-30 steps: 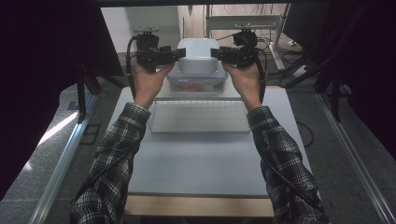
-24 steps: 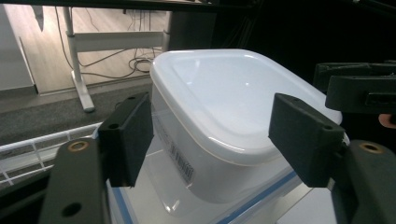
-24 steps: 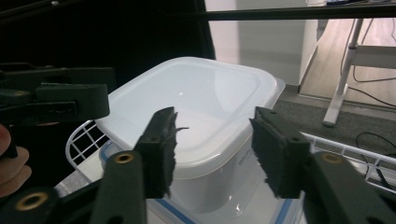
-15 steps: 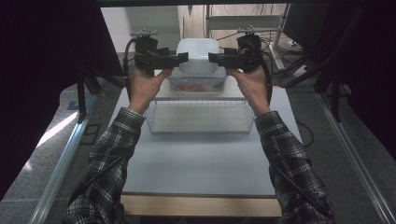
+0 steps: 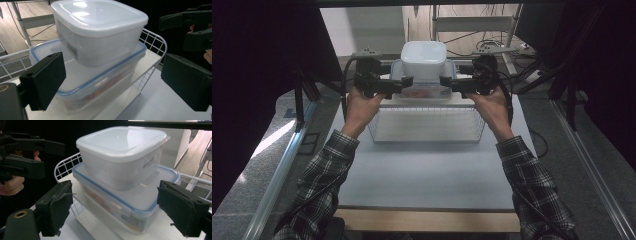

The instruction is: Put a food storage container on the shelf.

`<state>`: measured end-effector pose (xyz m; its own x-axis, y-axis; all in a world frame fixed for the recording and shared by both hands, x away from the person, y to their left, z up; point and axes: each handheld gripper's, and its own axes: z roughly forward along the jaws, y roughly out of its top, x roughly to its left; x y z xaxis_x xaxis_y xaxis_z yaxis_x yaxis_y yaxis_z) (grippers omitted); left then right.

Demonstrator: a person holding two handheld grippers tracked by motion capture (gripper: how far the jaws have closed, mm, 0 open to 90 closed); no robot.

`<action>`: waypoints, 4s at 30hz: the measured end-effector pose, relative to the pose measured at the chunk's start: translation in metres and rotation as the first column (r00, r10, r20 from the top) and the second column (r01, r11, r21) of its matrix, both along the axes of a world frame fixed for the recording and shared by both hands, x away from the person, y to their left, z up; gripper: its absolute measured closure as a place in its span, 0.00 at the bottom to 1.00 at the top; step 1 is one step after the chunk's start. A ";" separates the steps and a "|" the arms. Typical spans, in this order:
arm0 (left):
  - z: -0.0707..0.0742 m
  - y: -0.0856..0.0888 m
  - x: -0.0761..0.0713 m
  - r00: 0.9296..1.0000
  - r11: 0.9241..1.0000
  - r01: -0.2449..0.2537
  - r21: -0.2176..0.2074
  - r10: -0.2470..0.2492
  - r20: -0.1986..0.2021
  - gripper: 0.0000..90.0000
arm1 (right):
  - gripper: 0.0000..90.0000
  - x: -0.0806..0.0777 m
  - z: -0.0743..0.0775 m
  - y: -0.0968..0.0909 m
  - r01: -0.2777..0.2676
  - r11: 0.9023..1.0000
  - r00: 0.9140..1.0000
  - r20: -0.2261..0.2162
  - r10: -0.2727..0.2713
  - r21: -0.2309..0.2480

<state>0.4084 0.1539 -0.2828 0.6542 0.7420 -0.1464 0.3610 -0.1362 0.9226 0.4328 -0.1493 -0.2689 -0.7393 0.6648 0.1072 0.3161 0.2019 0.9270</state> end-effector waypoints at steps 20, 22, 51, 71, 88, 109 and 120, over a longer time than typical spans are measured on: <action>-0.035 0.004 -0.033 0.999 0.999 0.039 0.031 -0.040 0.037 0.05 | 0.08 -0.023 -0.029 -0.010 -0.053 0.998 0.999 0.003 0.053 -0.022; -0.038 0.005 -0.036 0.998 0.999 0.036 0.039 -0.038 0.050 0.05 | 0.07 -0.026 -0.031 -0.010 -0.057 0.998 0.998 0.016 0.058 -0.040; -0.085 0.010 -0.075 0.995 0.993 0.074 0.089 -0.079 0.054 0.06 | 0.05 -0.059 -0.074 -0.018 -0.100 0.989 0.994 0.020 0.103 -0.105; -0.127 0.011 -0.096 0.997 0.992 0.064 0.112 -0.069 0.042 0.06 | 0.02 -0.072 -0.117 -0.025 -0.112 0.988 0.994 -0.004 0.112 -0.110; -0.164 0.009 -0.112 0.998 0.984 0.068 0.164 -0.069 0.000 0.05 | 0.00 -0.089 -0.149 -0.034 -0.088 0.982 0.996 -0.013 0.087 -0.168; -0.204 0.011 -0.130 0.998 0.980 0.047 0.192 -0.040 -0.038 0.04 | 0.00 -0.107 -0.189 -0.056 -0.070 0.986 0.994 -0.097 0.056 -0.152; -0.217 0.011 -0.136 0.998 0.977 0.051 0.205 -0.041 -0.054 0.04 | 0.00 -0.113 -0.214 -0.062 -0.069 0.982 0.990 -0.135 0.045 -0.177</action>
